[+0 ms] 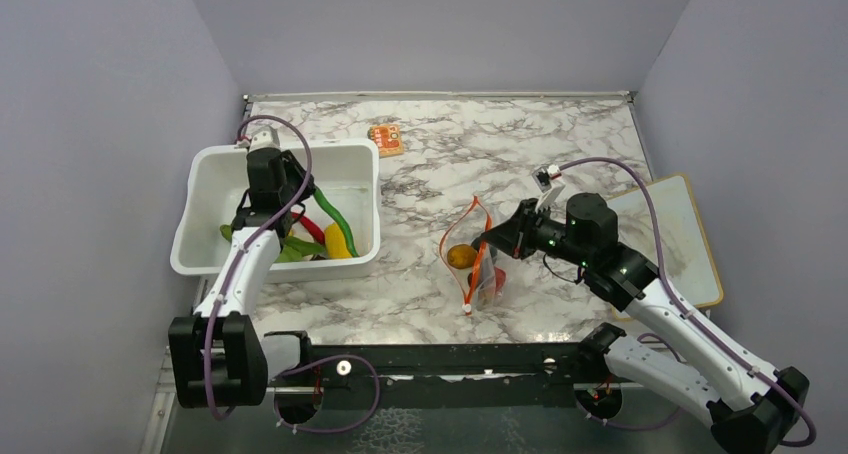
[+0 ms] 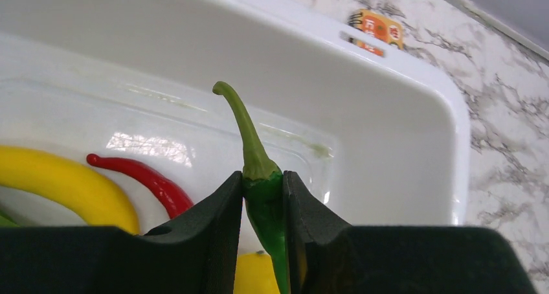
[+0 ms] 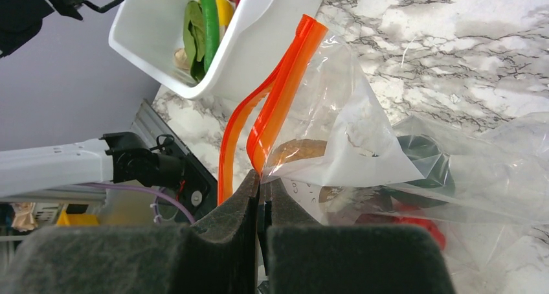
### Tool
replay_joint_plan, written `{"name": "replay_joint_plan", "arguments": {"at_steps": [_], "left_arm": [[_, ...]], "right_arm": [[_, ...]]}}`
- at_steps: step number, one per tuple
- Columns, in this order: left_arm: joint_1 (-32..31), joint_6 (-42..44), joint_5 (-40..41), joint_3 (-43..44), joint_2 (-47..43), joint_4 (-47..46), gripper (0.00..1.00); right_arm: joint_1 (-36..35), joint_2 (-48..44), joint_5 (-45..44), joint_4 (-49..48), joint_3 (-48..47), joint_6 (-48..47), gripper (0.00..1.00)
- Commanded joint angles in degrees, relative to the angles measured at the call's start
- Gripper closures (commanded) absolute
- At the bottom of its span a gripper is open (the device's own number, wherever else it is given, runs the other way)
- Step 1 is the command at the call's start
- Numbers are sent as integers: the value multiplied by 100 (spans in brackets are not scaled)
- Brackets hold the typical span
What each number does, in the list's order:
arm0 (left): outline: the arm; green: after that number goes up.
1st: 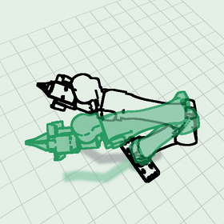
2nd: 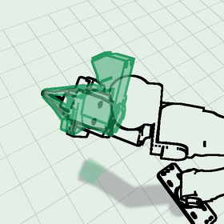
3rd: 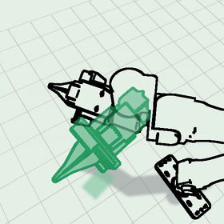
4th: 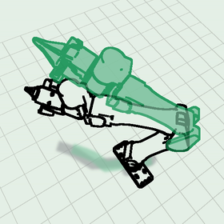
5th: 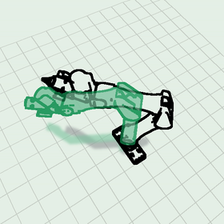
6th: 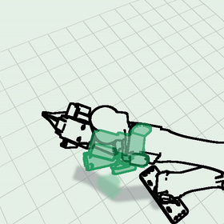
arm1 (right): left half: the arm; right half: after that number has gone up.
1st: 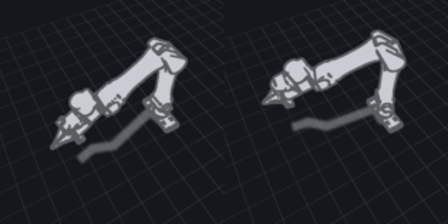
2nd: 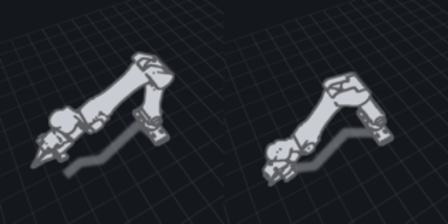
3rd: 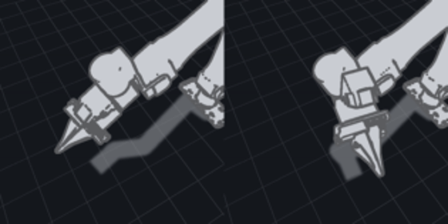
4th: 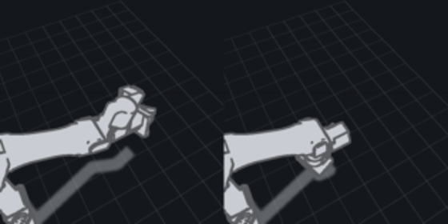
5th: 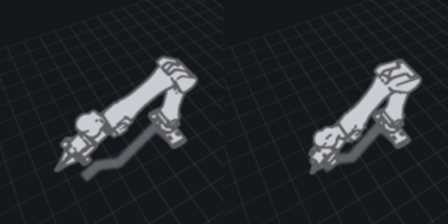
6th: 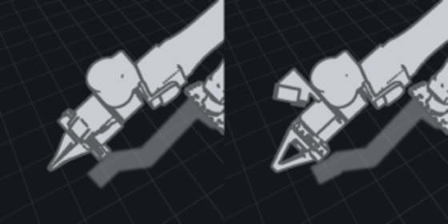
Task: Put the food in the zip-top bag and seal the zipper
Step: Pick up the fake vegetable from the bin.
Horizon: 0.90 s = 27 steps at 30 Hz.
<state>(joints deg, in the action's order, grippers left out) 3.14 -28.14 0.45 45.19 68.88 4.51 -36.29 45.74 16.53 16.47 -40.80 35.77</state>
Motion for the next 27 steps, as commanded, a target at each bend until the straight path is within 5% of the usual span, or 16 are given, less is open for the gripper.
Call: {"name": "replay_joint_plan", "arguments": {"at_steps": [1,18,27], "left_arm": [[-432,299,-109,16,-411,81,88],[-1230,1387,398,1150,-764,392,88],[-1236,1244,-763,1803,-742,376,87]], "right_arm": [[-15,25,-117,-85,-108,148,99],[-18,209,-65,-6,-307,359,99],[-18,157,148,-162,-217,566,99]]}}
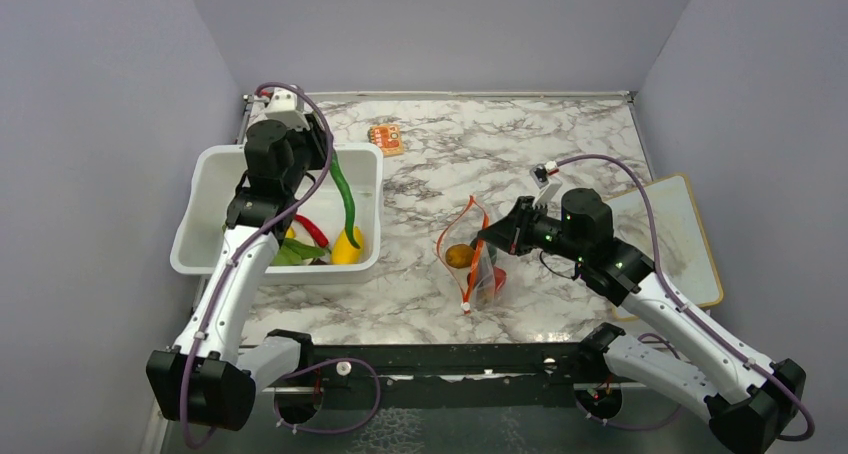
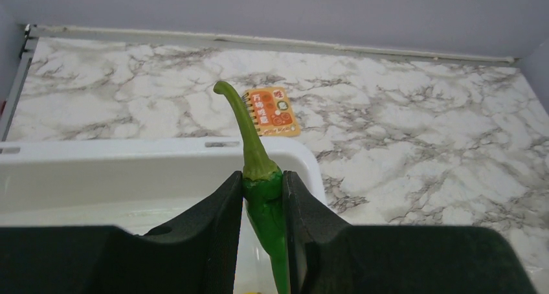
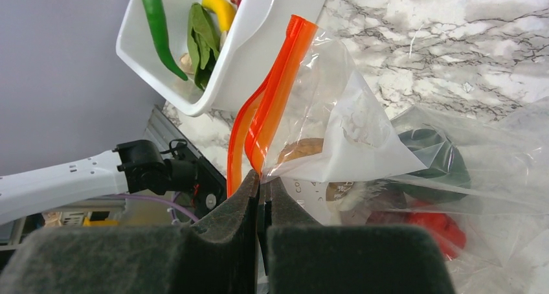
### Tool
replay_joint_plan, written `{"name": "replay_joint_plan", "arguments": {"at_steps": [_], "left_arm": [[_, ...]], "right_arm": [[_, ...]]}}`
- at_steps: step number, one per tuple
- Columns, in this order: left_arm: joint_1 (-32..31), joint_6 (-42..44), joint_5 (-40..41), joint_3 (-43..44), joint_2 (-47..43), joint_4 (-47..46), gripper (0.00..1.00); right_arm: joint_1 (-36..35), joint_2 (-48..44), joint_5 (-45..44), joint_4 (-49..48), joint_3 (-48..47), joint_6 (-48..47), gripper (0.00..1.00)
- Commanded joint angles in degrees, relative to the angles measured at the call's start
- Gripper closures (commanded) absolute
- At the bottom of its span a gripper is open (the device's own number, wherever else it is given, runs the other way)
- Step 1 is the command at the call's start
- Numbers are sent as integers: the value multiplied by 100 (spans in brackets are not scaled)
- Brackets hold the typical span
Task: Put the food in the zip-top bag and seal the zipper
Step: Pick up the fake vegetable from the bin, then place the fake vegetable in the zipper food storage bag.
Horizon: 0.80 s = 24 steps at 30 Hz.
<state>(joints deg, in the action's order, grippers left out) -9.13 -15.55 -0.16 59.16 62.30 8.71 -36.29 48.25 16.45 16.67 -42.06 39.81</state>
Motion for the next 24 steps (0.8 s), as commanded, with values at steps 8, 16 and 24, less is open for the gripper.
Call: {"name": "replay_joint_plan", "arguments": {"at_steps": [8,16,24], "left_arm": [[-57,-531,-2730,255,-256,-753,85],[-275,-1566,-3797,-564,-367,-2396,86],[-764,-2155,-3338,-893,-468,-3808,86]], "right_arm": [[-18,-169,397,-623,198,506,99],[-18,273,700,-1165,247,742,99],[-18,490,869,-1642,240,1210,99]]}}
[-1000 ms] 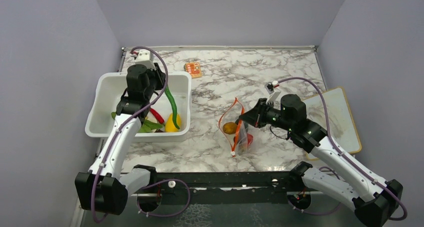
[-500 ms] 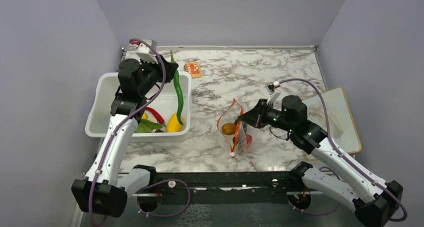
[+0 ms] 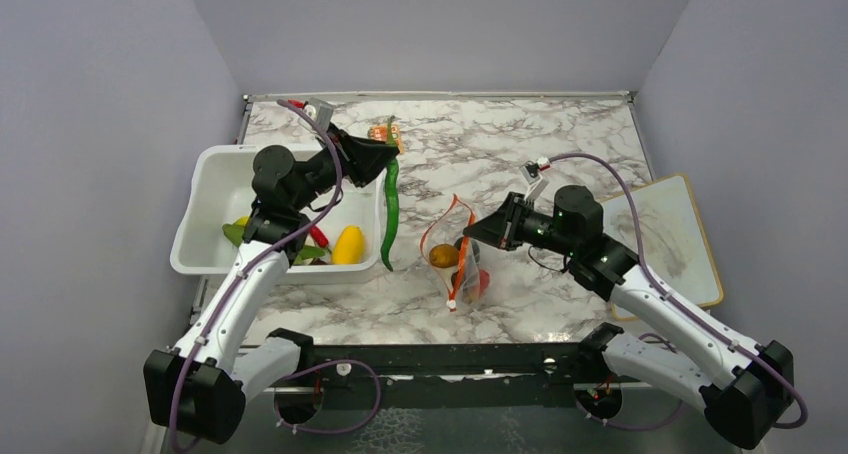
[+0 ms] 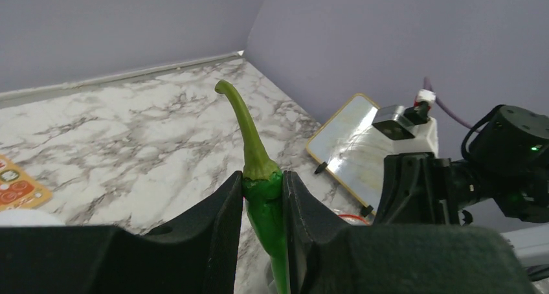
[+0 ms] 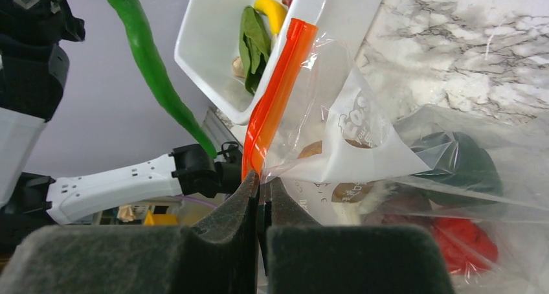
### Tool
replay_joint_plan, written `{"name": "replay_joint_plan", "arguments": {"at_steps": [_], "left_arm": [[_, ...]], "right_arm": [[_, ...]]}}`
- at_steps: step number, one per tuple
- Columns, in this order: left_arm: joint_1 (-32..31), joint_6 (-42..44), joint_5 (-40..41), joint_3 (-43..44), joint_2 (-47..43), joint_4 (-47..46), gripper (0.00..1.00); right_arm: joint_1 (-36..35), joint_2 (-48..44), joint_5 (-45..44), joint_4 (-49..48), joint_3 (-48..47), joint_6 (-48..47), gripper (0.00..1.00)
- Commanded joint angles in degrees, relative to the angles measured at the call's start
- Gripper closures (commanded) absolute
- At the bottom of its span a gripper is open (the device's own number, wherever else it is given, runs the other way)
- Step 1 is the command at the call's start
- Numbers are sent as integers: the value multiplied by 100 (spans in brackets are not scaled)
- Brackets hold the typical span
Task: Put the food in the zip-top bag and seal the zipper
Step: Place the fake vegetable in the zipper food storage bag.
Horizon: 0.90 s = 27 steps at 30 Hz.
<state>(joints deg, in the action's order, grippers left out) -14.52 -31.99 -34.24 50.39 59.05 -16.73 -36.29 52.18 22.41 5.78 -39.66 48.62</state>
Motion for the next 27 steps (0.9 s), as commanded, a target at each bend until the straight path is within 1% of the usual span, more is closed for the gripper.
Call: {"name": "replay_joint_plan", "arguments": {"at_steps": [1,6,11,18,23,27], "left_arm": [[-302,-572,123,13,-102,-1464,86],[-740,-514,405,253,106,-1851,86],[-1185,-309,687,222,231,-2230,86],[-1596,-157,993,193,508,-2597,86],[-1896,120,1125,184,683,-2685,86],[-2096,511,1235,11,741,-2729,87]], "right_arm": [[-18,127,311,-597,-5,385,99],[-18,220,513,-808,-47,551,99],[-18,198,527,-851,-44,566,99],[-18,271,621,-1028,-14,632,99],[-16,314,638,-1028,-59,653,99],[-18,266,650,-1083,-34,650,99]]}}
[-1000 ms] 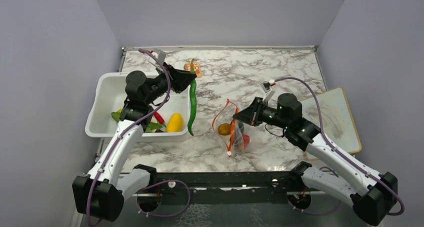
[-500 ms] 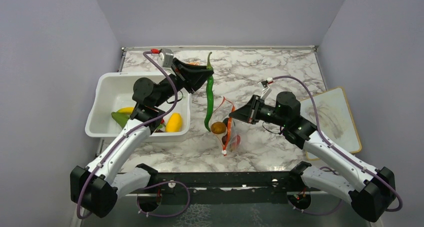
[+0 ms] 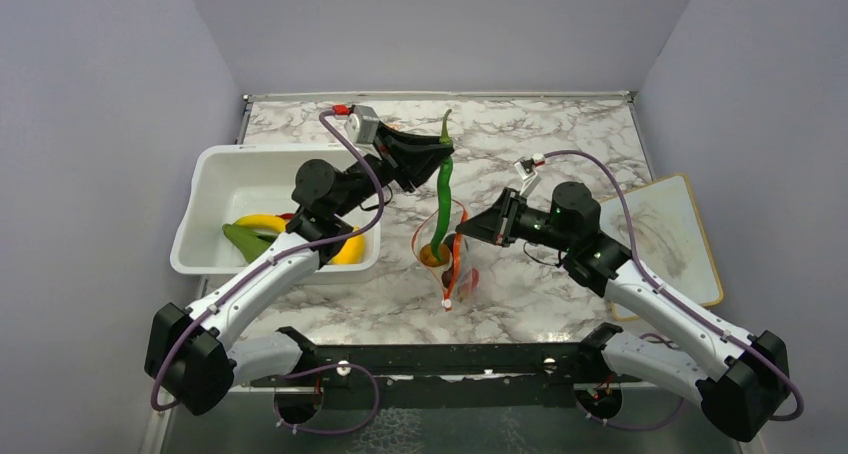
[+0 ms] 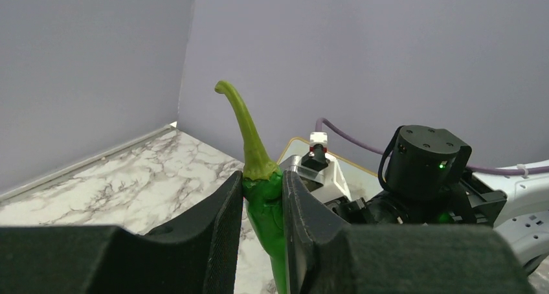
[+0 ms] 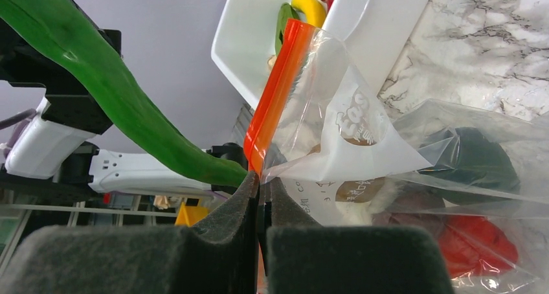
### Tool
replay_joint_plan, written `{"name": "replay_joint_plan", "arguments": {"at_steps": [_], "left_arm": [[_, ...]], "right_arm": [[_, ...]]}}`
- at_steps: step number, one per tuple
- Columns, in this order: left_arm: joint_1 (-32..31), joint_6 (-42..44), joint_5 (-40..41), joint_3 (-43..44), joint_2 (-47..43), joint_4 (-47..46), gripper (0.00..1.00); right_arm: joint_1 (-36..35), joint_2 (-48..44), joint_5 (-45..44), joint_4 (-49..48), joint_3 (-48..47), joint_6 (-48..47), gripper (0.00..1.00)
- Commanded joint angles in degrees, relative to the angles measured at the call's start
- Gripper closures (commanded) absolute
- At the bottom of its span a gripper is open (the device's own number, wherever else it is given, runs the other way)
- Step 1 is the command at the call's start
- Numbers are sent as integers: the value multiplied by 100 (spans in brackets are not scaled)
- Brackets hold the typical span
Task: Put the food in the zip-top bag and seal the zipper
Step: Place the fake vegetable in the zipper food storage bag.
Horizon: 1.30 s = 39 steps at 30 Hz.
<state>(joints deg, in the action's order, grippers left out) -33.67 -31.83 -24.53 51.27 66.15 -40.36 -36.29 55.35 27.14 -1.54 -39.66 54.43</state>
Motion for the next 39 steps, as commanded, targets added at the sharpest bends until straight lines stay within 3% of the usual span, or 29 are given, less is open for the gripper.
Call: {"name": "replay_joint_plan", "arguments": {"at_steps": [1,21,39], "left_arm": [[-223,583,292,-148,30,-383,86],[-953,333,771,-1501,-336,-1023,87],[-1010,283,732,-2297,-833,-1070,86]], "right_arm": [[-18,-64,167,-355,-41,74,99],[-17,-287,-190,-453,-52,272,99],[-17,-250,-624,-659,-42,331,99]]}}
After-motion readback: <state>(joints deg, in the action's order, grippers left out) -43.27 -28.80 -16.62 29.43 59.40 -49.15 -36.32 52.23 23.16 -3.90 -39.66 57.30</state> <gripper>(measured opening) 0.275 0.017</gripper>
